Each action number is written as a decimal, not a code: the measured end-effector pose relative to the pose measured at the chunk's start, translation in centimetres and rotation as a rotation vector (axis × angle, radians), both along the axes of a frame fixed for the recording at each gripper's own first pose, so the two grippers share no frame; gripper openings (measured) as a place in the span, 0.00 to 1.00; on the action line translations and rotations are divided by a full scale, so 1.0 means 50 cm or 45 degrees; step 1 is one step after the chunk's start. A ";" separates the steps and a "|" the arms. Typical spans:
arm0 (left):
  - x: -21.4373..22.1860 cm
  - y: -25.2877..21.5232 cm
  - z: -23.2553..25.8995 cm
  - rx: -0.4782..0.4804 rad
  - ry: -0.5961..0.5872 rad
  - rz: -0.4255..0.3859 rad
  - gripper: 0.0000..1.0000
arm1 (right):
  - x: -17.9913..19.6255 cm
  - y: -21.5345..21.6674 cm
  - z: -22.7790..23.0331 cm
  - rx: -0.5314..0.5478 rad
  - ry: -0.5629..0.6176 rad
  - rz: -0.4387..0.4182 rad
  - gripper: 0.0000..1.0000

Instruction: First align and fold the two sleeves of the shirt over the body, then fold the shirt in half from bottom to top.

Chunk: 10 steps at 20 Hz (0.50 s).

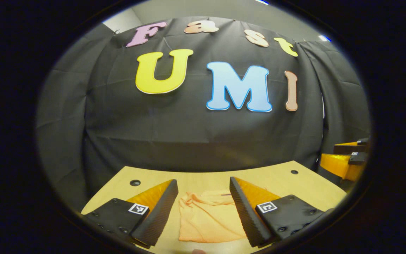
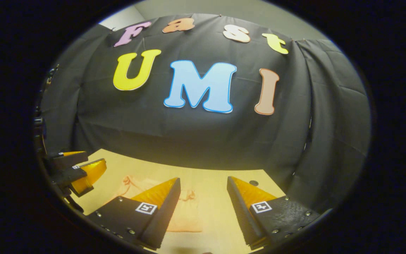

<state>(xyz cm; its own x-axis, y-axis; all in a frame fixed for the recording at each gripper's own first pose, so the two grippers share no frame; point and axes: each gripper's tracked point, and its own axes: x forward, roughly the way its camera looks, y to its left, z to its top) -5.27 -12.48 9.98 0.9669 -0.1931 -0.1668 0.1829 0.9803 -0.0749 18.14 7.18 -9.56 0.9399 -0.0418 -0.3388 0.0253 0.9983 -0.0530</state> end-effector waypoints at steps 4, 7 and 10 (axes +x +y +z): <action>-0.032 -0.010 0.024 0.008 -0.028 0.030 0.95 | -0.022 -0.016 0.003 0.002 -0.016 0.025 0.82; -0.060 -0.023 0.030 -0.002 -0.046 0.063 0.95 | -0.043 -0.026 0.005 0.001 -0.029 0.055 0.82; -0.090 -0.037 0.023 -0.027 -0.036 0.096 0.95 | -0.066 -0.037 0.010 -0.028 -0.046 0.094 0.82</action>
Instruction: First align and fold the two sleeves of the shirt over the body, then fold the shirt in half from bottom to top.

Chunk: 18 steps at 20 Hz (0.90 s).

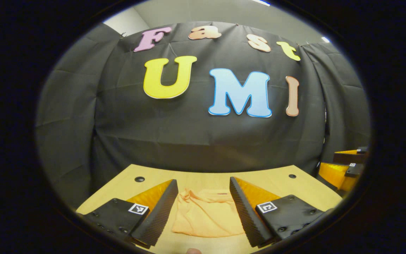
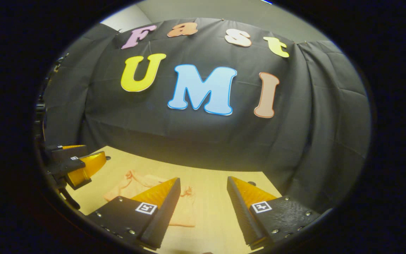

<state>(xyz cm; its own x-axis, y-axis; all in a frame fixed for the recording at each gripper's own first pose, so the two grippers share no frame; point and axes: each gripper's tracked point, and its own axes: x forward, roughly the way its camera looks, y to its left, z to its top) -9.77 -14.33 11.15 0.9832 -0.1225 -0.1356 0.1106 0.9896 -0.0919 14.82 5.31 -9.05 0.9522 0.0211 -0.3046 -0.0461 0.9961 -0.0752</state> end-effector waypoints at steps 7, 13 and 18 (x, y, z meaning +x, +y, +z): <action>-0.059 -0.012 0.041 0.015 -0.068 0.052 0.95 | -0.045 -0.023 0.029 -0.043 -0.055 0.069 0.82; -0.094 -0.024 0.065 0.005 -0.104 0.029 0.95 | -0.069 -0.041 0.048 -0.041 -0.075 0.036 0.82; -0.110 -0.029 0.079 0.000 -0.119 -0.001 0.95 | -0.085 -0.050 0.059 -0.035 -0.087 -0.008 0.82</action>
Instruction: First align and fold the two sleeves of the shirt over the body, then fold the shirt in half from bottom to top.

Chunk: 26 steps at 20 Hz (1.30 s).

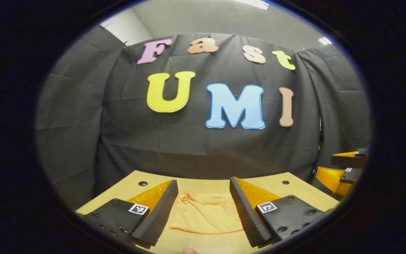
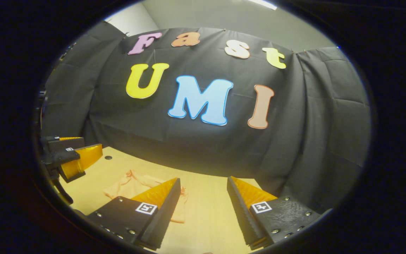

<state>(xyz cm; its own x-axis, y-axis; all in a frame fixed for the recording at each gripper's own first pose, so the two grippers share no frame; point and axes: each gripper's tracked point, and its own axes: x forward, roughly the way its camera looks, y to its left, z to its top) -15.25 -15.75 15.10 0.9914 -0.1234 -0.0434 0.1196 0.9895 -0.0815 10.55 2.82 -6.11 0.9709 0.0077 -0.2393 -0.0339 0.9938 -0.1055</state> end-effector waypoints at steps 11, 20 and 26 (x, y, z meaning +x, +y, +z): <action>-0.023 0.009 0.017 0.041 -0.024 -0.022 0.95 | -0.016 0.007 0.011 0.028 0.004 -0.028 0.82; -0.025 0.025 0.012 0.086 0.002 -0.071 0.95 | -0.027 0.000 0.004 0.077 0.007 -0.085 0.90; -0.024 0.041 0.003 0.077 0.016 -0.090 0.95 | -0.026 0.019 -0.008 0.034 0.023 -0.078 0.96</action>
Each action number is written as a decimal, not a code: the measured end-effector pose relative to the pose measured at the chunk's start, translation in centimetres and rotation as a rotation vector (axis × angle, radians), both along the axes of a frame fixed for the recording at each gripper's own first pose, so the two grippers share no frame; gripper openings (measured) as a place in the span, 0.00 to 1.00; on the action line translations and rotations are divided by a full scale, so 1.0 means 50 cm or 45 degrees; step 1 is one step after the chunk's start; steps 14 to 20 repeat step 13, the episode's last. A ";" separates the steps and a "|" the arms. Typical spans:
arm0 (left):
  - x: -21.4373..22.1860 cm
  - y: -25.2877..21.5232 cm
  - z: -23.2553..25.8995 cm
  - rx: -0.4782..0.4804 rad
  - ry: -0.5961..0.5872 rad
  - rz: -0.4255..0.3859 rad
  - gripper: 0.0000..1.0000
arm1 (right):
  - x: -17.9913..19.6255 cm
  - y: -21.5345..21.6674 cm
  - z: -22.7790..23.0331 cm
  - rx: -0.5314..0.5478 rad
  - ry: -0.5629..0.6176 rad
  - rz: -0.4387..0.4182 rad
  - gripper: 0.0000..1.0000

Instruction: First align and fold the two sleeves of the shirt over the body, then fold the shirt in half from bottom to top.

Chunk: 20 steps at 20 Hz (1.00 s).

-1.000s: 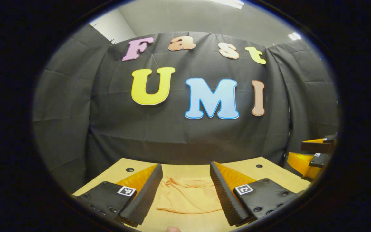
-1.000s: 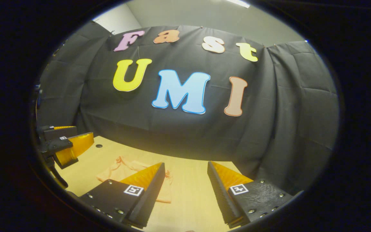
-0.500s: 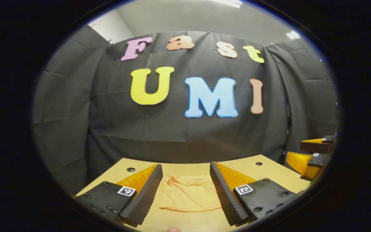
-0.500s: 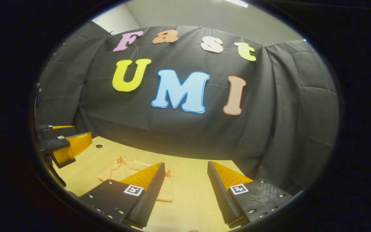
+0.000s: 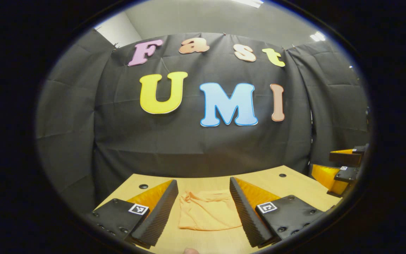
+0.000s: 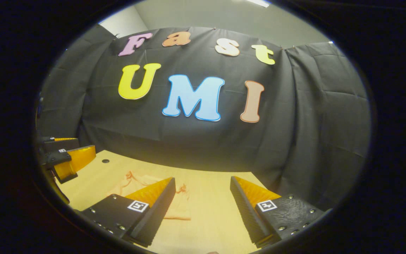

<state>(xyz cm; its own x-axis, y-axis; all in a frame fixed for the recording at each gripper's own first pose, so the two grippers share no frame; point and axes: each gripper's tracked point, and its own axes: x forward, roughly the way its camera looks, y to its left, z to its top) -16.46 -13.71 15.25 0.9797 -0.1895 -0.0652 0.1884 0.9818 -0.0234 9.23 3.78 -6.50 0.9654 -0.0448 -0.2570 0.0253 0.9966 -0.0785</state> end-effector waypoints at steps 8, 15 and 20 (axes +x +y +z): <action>0.009 0.010 0.002 0.020 -0.015 -0.011 0.95 | -0.005 0.026 0.017 -0.002 -0.032 0.019 0.96; 0.008 0.019 0.007 0.017 -0.017 0.015 0.95 | 0.011 0.036 0.031 -0.001 -0.061 0.047 0.96; 0.008 0.019 0.007 0.017 -0.017 0.015 0.95 | 0.011 0.036 0.031 -0.001 -0.061 0.047 0.96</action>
